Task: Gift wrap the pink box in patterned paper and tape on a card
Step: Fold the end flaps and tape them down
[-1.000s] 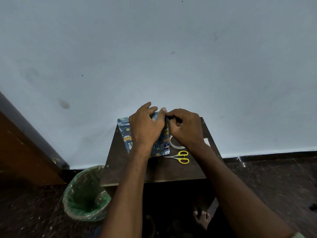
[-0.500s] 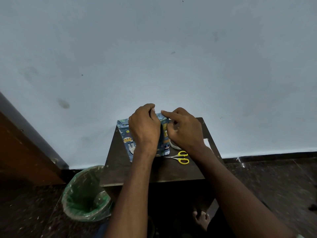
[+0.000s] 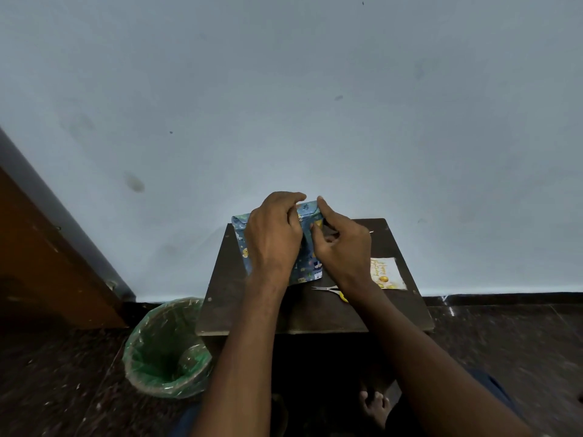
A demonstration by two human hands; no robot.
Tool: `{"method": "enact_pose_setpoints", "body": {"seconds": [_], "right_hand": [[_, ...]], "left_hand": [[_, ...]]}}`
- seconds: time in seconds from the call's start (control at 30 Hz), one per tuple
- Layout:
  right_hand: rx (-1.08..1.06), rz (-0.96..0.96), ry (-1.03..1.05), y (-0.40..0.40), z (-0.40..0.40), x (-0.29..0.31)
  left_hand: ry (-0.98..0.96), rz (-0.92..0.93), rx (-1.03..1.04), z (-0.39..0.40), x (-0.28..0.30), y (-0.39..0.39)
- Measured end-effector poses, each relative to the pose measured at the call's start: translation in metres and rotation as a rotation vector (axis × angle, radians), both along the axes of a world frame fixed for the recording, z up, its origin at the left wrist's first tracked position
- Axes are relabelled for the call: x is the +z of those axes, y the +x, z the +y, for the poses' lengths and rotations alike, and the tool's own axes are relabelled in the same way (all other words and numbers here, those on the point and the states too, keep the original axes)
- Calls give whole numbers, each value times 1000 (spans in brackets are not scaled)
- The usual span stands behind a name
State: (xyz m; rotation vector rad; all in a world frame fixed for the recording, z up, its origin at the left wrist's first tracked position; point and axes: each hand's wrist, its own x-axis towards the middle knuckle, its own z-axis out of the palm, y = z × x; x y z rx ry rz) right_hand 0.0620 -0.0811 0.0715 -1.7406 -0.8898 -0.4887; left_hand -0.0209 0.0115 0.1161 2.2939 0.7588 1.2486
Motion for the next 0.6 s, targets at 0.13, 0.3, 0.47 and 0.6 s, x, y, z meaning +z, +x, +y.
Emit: {"method": "enact_pose_setpoints", "body": {"seconds": [0.13,0.3,0.47,0.6], "right_hand": [[30,96,7,-6,1,-6],[25,213,-81,2,4,-9],[385,413,-275,34,-18,7],[59,323,-680,58,-28,-8]], "left_hand": [[22,14,12,-2,-4,3],[33,1,33,-2,-6,2],[58,-10,27,-1,-7,1],[-23,-81,52,-3,-7,3]]}}
